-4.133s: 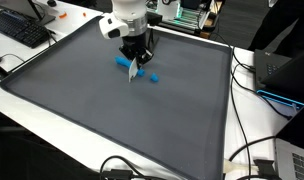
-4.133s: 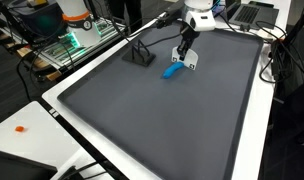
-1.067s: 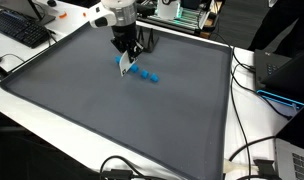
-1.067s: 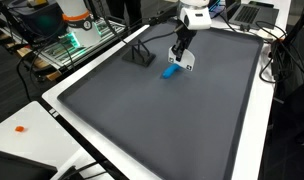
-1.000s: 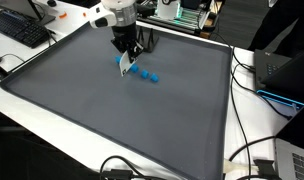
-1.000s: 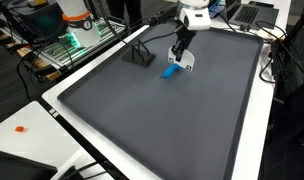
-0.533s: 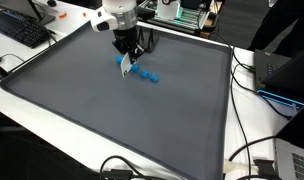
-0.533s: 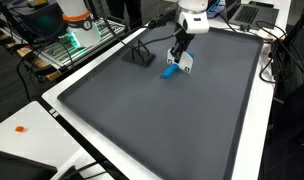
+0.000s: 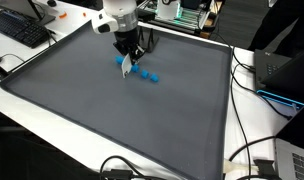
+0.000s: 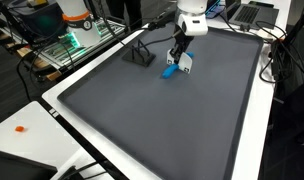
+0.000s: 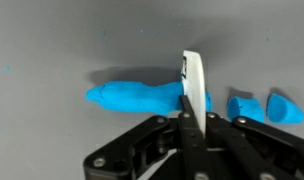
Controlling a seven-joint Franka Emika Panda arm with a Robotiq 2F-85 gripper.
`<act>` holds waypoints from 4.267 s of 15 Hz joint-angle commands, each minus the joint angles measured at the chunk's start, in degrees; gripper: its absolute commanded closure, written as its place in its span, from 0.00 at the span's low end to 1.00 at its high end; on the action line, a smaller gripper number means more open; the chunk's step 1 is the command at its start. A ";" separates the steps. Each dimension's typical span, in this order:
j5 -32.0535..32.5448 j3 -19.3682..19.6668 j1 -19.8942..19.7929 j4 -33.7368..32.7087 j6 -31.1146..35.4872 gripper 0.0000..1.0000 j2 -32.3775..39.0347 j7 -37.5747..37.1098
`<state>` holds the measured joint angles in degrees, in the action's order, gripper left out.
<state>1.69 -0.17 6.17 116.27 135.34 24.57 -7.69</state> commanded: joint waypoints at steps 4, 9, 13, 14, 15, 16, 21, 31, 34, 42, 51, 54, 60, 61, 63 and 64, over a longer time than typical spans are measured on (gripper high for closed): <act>-3.30 -2.02 -1.02 1.74 0.75 0.99 0.86 0.86; -2.99 -1.80 -0.94 1.81 0.60 0.99 0.13 0.57; -2.58 -1.77 -1.02 1.61 -0.13 0.99 -1.03 1.22; -2.75 -1.87 -1.11 1.56 -0.29 0.99 -1.28 1.38; -2.64 -1.86 -1.07 1.47 -0.49 0.99 -1.44 1.31; -2.74 -1.98 -1.14 1.47 -0.58 0.99 -1.67 1.46; -1.63 -1.48 -1.08 1.74 -0.73 0.99 -3.07 1.20; 0.36 0.35 -2.27 2.37 -0.78 0.99 -6.26 0.67; 0.59 0.88 -2.79 2.66 -0.76 0.99 -6.12 1.04; -0.41 0.52 -4.11 2.99 0.03 0.99 -4.18 3.65; -1.69 -0.44 -4.29 4.55 2.16 0.99 -1.94 6.05; -1.98 -0.53 -4.34 5.45 3.20 0.99 -1.47 6.26; -3.64 -1.38 -4.83 6.25 4.96 0.99 -0.93 7.16; -5.06 -1.98 -5.20 6.11 4.68 0.99 -0.89 7.67; -7.52 -2.87 -5.77 6.08 4.76 0.99 -1.01 8.64; -7.72 -2.82 -5.77 6.09 4.67 0.99 -1.12 8.81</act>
<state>-2.19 -0.83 1.66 120.83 138.25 22.10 -1.10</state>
